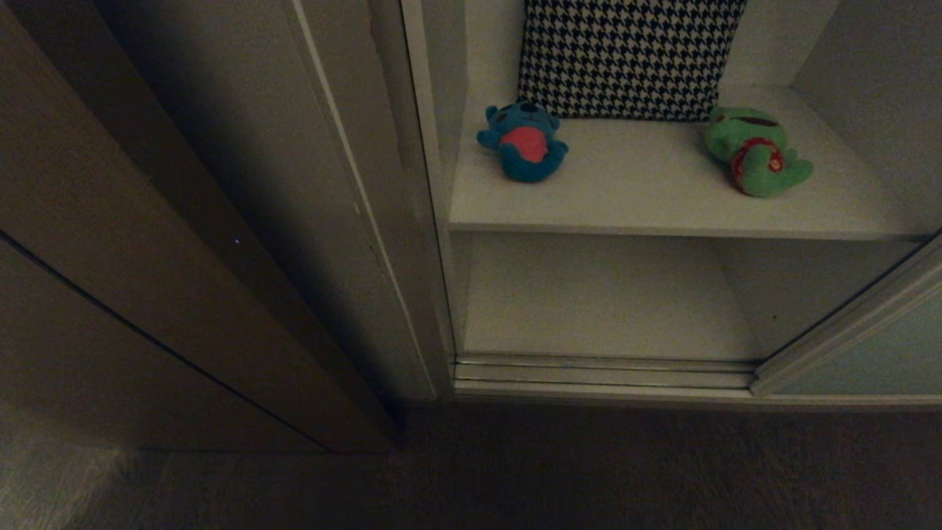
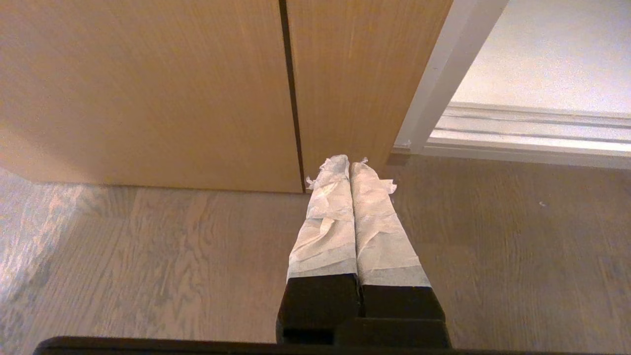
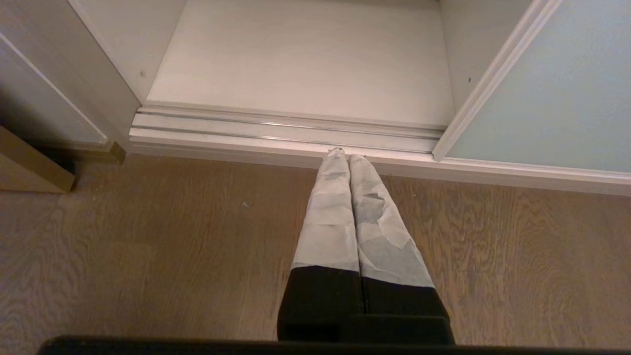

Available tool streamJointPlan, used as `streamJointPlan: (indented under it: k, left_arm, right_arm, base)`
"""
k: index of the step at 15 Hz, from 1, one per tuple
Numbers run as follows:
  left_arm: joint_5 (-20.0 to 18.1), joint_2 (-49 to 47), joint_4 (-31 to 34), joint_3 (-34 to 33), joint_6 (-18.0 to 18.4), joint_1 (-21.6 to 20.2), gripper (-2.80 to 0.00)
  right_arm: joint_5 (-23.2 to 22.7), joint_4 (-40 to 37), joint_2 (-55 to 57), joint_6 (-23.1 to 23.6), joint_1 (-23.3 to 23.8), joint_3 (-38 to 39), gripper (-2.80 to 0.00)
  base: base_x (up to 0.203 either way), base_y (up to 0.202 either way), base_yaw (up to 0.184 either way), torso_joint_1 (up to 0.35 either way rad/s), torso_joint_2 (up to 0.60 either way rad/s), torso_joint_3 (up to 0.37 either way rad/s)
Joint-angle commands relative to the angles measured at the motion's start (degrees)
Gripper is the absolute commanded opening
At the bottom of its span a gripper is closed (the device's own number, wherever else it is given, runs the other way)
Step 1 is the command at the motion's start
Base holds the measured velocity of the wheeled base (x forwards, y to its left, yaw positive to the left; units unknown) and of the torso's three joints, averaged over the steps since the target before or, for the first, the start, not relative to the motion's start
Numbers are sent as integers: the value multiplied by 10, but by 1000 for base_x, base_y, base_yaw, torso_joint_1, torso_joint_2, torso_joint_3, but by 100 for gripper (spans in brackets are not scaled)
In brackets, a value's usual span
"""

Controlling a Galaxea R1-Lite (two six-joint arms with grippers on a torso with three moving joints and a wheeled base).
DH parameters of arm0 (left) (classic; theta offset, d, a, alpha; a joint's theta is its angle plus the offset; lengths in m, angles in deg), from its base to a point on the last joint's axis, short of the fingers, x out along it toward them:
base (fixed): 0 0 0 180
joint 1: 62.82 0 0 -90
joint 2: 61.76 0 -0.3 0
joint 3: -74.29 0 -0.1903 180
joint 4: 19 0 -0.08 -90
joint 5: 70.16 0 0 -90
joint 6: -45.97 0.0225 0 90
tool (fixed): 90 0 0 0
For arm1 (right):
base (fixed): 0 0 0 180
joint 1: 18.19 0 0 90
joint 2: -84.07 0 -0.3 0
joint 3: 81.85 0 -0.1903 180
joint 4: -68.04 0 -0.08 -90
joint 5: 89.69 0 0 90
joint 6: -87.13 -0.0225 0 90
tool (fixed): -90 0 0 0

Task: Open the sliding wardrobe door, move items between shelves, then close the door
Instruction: Close the door

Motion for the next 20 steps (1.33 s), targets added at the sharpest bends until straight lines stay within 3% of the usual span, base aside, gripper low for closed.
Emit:
streamJointPlan:
  k: [1, 20]
  left_arm:
    - [0, -1, 0, 0, 0, 0, -280]
    - [0, -1, 0, 0, 0, 0, -280]
  right_arm:
    - [0, 0, 0, 0, 0, 1, -280]
    - [0, 0, 0, 1, 0, 1, -280]
  base:
    - [0, 0, 0, 0, 0, 0]
    - [0, 0, 0, 0, 0, 0]
